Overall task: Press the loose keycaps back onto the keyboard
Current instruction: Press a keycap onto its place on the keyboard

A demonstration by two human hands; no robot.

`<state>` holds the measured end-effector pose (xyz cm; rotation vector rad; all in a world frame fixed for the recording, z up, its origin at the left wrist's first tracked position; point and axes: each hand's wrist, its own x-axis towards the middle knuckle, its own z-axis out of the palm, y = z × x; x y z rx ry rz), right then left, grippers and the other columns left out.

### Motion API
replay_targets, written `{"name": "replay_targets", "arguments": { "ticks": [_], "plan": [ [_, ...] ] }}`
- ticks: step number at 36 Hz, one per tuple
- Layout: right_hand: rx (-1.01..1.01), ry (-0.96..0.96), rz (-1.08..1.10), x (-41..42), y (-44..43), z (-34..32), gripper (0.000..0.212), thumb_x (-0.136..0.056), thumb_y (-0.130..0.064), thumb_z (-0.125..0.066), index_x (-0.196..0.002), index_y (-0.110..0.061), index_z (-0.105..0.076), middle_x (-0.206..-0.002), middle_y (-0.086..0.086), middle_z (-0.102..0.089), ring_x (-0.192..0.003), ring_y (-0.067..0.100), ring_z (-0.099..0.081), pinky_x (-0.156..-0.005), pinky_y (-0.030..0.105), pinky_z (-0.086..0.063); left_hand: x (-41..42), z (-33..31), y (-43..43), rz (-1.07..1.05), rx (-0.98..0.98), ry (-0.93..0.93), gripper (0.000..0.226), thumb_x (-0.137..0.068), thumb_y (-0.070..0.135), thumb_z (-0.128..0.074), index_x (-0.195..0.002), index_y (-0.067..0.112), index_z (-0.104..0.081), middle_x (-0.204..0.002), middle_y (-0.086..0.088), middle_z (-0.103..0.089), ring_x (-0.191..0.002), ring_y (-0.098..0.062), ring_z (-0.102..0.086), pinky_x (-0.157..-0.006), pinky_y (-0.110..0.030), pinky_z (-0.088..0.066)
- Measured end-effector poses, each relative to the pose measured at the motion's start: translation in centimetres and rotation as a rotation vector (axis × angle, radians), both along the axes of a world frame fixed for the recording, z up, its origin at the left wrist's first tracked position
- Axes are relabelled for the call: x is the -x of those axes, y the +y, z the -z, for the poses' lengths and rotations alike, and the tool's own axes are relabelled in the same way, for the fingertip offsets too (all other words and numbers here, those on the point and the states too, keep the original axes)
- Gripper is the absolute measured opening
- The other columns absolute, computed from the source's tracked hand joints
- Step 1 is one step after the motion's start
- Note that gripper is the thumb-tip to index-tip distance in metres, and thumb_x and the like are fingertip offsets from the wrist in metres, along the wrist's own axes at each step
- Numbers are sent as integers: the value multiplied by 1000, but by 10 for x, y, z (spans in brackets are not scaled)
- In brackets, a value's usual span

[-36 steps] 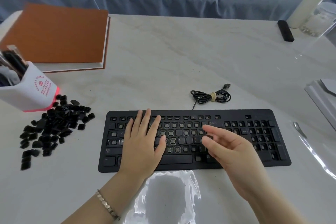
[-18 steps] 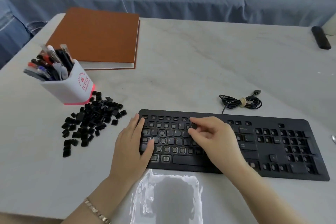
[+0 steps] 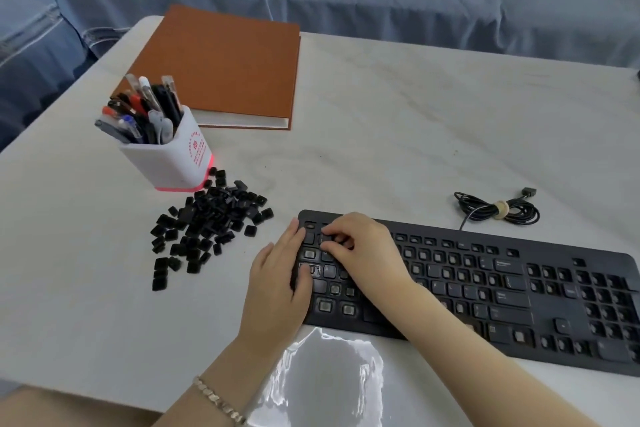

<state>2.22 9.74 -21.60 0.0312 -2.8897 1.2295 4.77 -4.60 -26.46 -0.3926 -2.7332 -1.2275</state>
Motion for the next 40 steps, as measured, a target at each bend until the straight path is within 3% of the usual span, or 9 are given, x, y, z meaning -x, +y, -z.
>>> {"name": "replay_targets", "arguments": {
  "ticks": [7,12,16,20,23,30,40],
  "plan": [
    [-11,2,-7,1,-4,3,11,-84,-16,-66,-93,-14,-72,-96,-3,-63,-92,12,-56,-87,27,-44,-1,1,1,-5,-10,10,54,-88,28,-30,-137,13,-47,-144,15,-29,-124,24,-19,-110,-18,-16],
    [34,35,43,1,-4,4,7,-79,-15,-71,-86,-14,-73,-90,-7,-62,-80,6,-52,-80,21,-43,0,0,1,-13,-15,12,53,-87,26,-32,-135,10,-49,-144,12,-33,-125,15,-29,-109,-20,-18],
    [-103,117,11,-5,-4,10,10,-82,-18,-68,-89,-14,-76,-102,-5,-67,-97,11,-57,-86,13,-36,0,1,1,-14,-9,4,53,-87,25,-33,-135,10,-50,-144,11,-34,-125,2,-36,-109,-23,-20],
    [-184,266,32,-13,-5,18,12,-72,-20,-66,-78,-18,-76,-89,-3,-72,-84,16,-65,-79,17,-40,1,1,0,-18,-18,3,53,-87,26,-33,-135,10,-50,-144,10,-35,-126,-1,-38,-108,-29,-23],
    [-198,324,4,-15,-4,25,12,-74,-20,-64,-76,-16,-76,-87,-3,-72,-82,14,-65,-76,18,-43,1,2,0,-19,-20,1,52,-87,25,-34,-134,9,-50,-144,9,-36,-126,-1,-37,-108,-29,-23],
    [-13,252,71,-13,-5,23,12,-72,-12,-67,-80,-12,-76,-87,-1,-72,-97,7,-52,-87,-3,-30,0,1,0,-18,-24,-5,52,-87,25,-34,-133,9,-52,-143,10,-36,-125,0,-39,-107,-31,-25],
    [48,197,143,-12,-8,23,10,-75,-5,-73,-83,-12,-76,-91,-2,-72,-90,9,-61,-86,1,-34,1,1,0,-26,-25,-17,53,-87,25,-33,-134,10,-51,-144,11,-36,-125,0,-38,-108,-32,-25]
  ]
}}
